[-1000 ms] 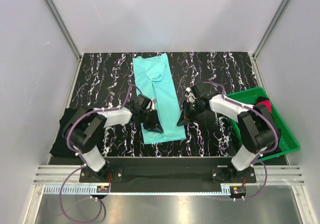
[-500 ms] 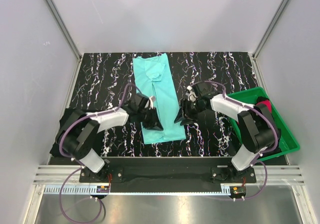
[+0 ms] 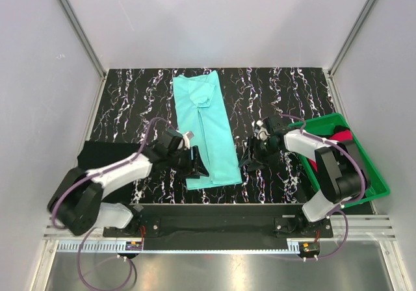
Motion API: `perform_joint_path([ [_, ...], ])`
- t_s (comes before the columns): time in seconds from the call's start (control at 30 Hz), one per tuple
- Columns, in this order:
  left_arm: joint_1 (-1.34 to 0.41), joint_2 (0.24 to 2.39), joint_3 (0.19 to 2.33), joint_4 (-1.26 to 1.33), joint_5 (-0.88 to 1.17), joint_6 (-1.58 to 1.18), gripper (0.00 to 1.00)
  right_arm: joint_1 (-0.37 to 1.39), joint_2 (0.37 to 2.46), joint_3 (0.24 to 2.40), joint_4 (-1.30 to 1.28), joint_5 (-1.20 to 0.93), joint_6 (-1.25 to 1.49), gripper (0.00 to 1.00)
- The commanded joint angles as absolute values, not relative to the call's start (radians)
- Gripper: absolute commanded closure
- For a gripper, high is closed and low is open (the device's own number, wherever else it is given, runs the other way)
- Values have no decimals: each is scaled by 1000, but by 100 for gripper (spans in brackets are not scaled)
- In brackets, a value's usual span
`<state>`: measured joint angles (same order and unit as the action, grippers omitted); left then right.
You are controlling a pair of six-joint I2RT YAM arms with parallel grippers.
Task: Fold and stack the t-shirts
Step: Fold the tshirt
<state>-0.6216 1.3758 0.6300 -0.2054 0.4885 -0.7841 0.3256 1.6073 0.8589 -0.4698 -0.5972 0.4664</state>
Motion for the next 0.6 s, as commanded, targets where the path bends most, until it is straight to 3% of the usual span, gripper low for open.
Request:
perform_joint_path([
  [0.0,-624,1215,627,-262,466,-817,44,327,1617,818,-454,-626,428,45],
  [0.23,-559,1042,568,-436,373,-859,41,328,1634,784,-417,-655,443,45],
  [0.43,-353,1011,566,-433,429,-784,44,328,1623,778,-419,-650,437,45],
  [0.57,-299,1051,557,-446,485,-755,34,330,1646,773,-417,-650,428,45],
])
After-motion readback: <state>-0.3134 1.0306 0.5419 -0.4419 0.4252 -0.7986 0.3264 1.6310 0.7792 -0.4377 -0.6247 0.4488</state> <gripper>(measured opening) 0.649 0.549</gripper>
